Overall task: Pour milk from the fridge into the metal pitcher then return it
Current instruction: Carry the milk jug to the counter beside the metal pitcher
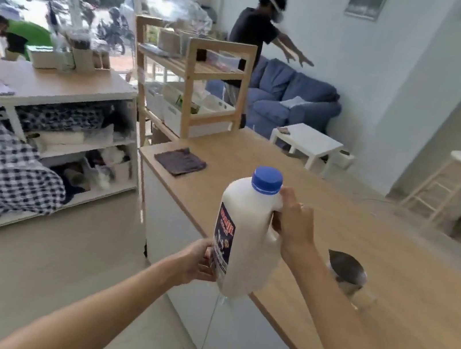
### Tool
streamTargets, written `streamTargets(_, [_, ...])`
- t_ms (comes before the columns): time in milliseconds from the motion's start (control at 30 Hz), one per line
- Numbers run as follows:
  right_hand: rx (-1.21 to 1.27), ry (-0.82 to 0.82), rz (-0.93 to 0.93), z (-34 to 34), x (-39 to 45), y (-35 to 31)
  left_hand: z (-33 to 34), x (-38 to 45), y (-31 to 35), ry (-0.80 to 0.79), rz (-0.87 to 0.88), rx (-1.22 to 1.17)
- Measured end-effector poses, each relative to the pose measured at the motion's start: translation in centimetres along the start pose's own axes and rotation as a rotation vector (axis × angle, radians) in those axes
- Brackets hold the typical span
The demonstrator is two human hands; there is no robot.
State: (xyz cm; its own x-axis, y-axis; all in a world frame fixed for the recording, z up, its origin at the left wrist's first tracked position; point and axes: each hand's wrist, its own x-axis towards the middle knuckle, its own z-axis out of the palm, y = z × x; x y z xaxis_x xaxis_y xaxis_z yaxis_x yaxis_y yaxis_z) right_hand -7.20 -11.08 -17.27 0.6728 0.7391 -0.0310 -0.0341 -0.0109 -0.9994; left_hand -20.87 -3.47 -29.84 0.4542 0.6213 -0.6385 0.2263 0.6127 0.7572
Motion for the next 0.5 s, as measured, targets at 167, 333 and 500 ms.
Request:
streamTargets(167, [0.004, 0.223, 0.041, -5.4, 1.0, 0.3, 5.6, 1.9, 1.6, -0.143, -0.016, 0.129])
streamTargets(333, [0.005, 0.408, 0.058, -9.8, 0.6, 0.4, 10.0, 3.7, 1.6, -0.309, -0.041, 0.248])
streamTargets(500, [0.038, 0.581, 0.038, -13.1, -1.0, 1.2, 13.9, 4.6, 0.5, -0.438, -0.070, 0.348])
